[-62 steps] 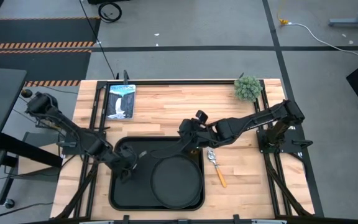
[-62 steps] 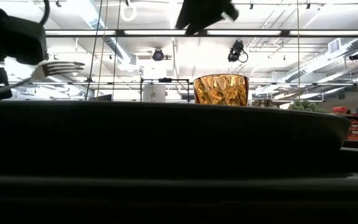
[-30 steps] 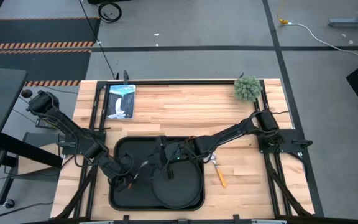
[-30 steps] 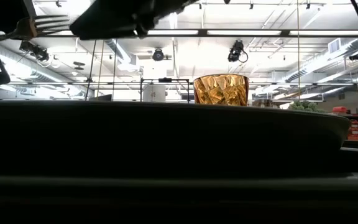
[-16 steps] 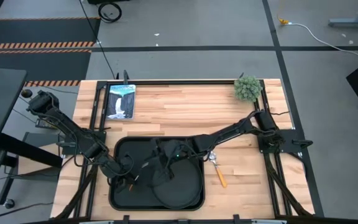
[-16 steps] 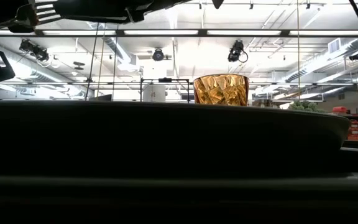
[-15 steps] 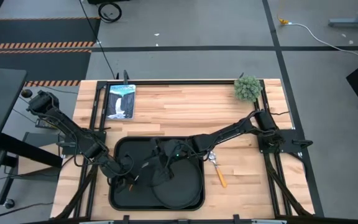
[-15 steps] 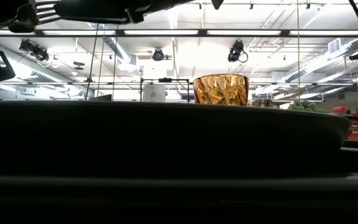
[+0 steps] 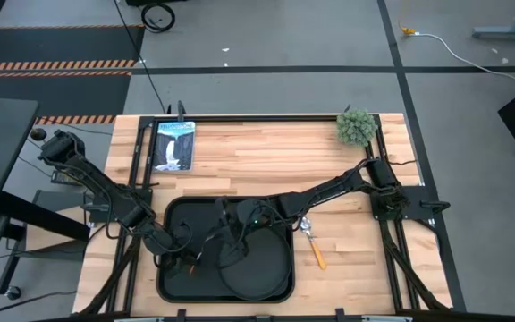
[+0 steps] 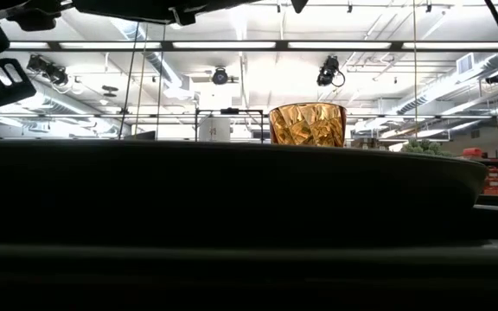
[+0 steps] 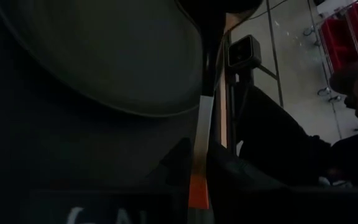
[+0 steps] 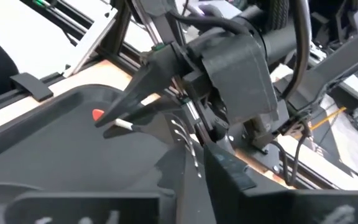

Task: Pick and place plate/cup/fork/spoon on tray
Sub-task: Put the orange fork on the black tray to the left of the black tray

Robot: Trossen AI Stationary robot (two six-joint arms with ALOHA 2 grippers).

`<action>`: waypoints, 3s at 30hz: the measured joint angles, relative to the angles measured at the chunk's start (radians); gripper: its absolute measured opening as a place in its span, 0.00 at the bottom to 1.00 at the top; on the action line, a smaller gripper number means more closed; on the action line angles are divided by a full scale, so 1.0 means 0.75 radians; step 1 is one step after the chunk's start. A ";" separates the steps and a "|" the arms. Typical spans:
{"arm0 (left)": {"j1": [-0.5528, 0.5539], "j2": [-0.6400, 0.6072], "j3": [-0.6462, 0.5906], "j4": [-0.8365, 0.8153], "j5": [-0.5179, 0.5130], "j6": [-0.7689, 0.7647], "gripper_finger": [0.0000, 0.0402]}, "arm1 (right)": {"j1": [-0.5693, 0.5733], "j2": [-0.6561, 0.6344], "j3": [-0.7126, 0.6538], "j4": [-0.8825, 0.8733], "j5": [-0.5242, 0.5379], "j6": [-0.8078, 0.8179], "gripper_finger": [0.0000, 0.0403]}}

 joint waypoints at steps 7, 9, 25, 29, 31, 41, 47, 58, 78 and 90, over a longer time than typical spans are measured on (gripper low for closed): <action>0.000 0.000 0.000 -0.004 0.001 0.002 0.11 | 0.000 0.000 0.000 0.006 -0.043 -0.001 0.04; -0.001 0.000 0.000 -0.008 -0.005 0.001 0.11 | 0.000 0.000 0.000 0.001 -0.058 0.001 0.02; 0.053 -0.040 0.020 -0.122 -0.124 0.049 0.43 | -0.005 -0.001 0.000 -0.090 -0.027 0.209 0.02; 0.049 -0.046 0.043 -0.204 -0.190 0.043 0.43 | -0.018 -0.001 0.000 -0.173 -0.016 0.412 0.02; 0.049 -0.045 0.042 -0.243 -0.209 0.034 0.42 | -0.024 -0.001 0.000 -0.222 0.002 0.515 0.02; 0.085 -0.019 0.043 -0.307 -0.258 -0.012 0.39 | -0.069 -0.001 0.000 -0.340 0.014 0.928 0.02; 0.125 0.062 0.043 -0.275 -0.258 -0.025 0.40 | -0.078 -0.001 0.000 -0.356 -0.006 0.993 0.02; 0.193 0.094 0.044 -0.249 -0.168 0.046 0.36 | -0.084 -0.003 0.000 -0.475 -0.027 1.028 0.02; 0.216 0.094 0.044 -0.189 -0.140 0.108 0.35 | -0.115 -0.003 0.000 -0.359 -0.022 0.969 0.02; 0.216 0.097 0.043 -0.208 -0.139 0.118 0.18 | -0.134 -0.003 0.000 -0.341 -0.086 1.001 0.02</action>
